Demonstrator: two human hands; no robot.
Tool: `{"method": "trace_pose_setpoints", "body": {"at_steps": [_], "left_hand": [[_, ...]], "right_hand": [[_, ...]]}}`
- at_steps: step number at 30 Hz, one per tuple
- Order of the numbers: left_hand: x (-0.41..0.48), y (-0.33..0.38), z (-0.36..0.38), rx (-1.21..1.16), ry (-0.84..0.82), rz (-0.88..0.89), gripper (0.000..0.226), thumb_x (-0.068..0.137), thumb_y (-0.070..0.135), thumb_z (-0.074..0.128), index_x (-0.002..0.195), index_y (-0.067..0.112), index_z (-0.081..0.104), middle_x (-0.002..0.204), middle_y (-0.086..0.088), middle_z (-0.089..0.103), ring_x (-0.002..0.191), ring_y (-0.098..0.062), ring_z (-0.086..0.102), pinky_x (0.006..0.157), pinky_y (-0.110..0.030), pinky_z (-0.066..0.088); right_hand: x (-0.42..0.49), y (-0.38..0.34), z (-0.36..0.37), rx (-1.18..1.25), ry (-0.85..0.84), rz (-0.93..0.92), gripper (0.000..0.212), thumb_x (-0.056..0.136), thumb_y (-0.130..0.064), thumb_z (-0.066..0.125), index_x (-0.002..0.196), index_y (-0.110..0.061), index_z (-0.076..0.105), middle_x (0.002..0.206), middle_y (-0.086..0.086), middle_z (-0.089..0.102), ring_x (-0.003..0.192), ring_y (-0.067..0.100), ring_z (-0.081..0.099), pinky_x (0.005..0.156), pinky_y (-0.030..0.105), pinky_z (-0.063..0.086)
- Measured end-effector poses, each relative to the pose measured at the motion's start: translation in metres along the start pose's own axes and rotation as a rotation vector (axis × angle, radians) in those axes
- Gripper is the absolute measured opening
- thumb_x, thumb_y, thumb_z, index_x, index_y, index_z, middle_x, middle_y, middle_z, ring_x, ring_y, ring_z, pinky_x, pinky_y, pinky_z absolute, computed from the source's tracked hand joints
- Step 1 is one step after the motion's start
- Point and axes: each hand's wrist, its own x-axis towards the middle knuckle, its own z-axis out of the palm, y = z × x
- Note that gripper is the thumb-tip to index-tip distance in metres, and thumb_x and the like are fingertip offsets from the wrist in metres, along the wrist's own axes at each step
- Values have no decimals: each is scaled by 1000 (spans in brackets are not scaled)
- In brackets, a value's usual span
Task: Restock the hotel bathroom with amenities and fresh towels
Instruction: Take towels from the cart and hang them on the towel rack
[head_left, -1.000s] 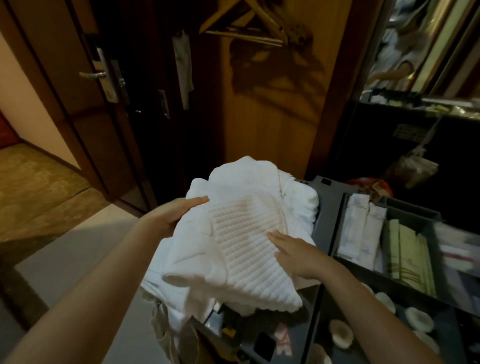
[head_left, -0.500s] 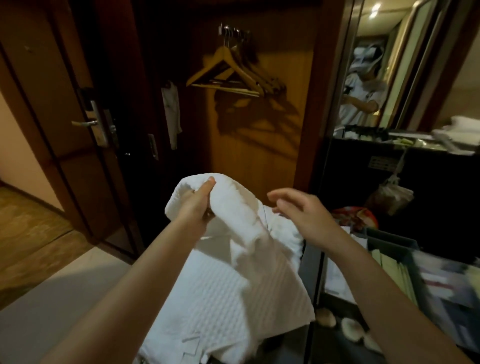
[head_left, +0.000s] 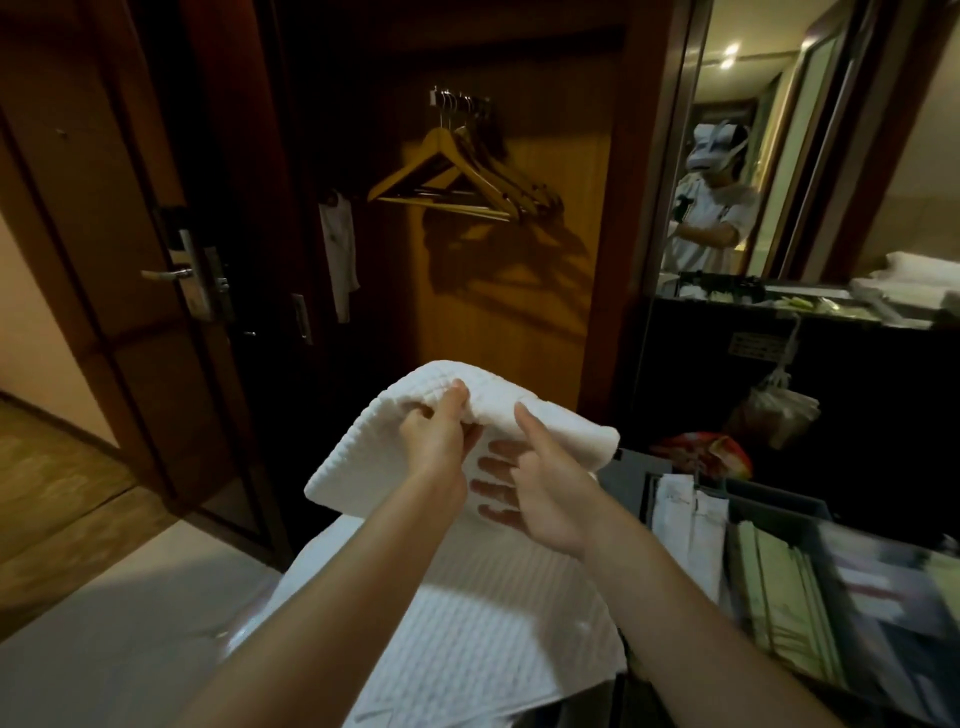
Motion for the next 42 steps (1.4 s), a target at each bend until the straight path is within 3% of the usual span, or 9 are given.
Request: {"method": "trace_pose_setpoints", "body": {"at_steps": [3,6,11,16,23,26,34,38,42], "left_hand": [[-6,-8,-4,15,-23,-23,33,88,21,60,113,0,60,101,-16,70,90,-26,68,82,-39,56],[-15,-15,-17,-50,-75,-17,31,90,16,58,117,1,57,105,-14,68,87,-20,68,67,-26,55],[-20,-32,-47,-114,-219,-130,42,92,40,48,125,14,53,117,-5,64,101,-14,62,74,-31,46],[-3,-27,-69,-318,-115,-370,67,83,67,39,114,10,57,112,-8,62,107,-21,58,93,-39,37],[27,5,-79,-438,-57,-377,37,97,31,37,121,7,53,111,-11,64,93,-25,61,89,-39,47],[28,15,-81,-471,-141,-297,39,98,30,37,125,5,50,124,-16,59,111,-29,57,98,-43,45],[-34,54,-94,-435,-257,-54,45,98,38,35,129,7,44,125,-15,57,117,-30,54,97,-42,45],[-80,68,-103,-422,-181,40,53,96,38,39,135,1,40,125,-12,52,97,-14,65,77,-28,54],[-131,70,-112,-474,-199,53,46,96,41,38,118,6,58,113,-15,67,106,-26,61,90,-42,47]], "right_hand": [[19,5,10,266,163,-20,63,76,-64,57,118,-17,61,118,5,65,114,22,56,103,36,39],[25,3,18,425,292,-55,50,85,-53,54,114,-13,58,112,8,66,110,20,56,99,32,37],[24,-6,18,609,229,-142,50,91,-43,51,128,-9,49,123,15,61,117,26,56,101,32,39],[17,-16,16,657,107,-248,49,93,-37,49,131,-6,44,125,20,58,116,30,56,101,38,43],[3,-13,22,604,127,-331,24,95,-32,47,107,-13,55,104,12,68,108,27,60,100,39,44],[0,-8,20,606,169,-342,25,95,-33,47,108,-14,53,107,12,67,107,27,60,99,40,45],[-27,-7,16,578,22,-353,46,89,-39,51,125,-11,51,123,15,62,116,30,58,103,43,43],[-45,-12,21,599,-153,-291,89,45,-36,89,123,-11,54,121,16,64,112,31,61,94,50,46],[-63,-8,23,609,-287,-180,91,48,-35,88,127,-11,51,123,17,62,111,31,62,93,50,47]]}}
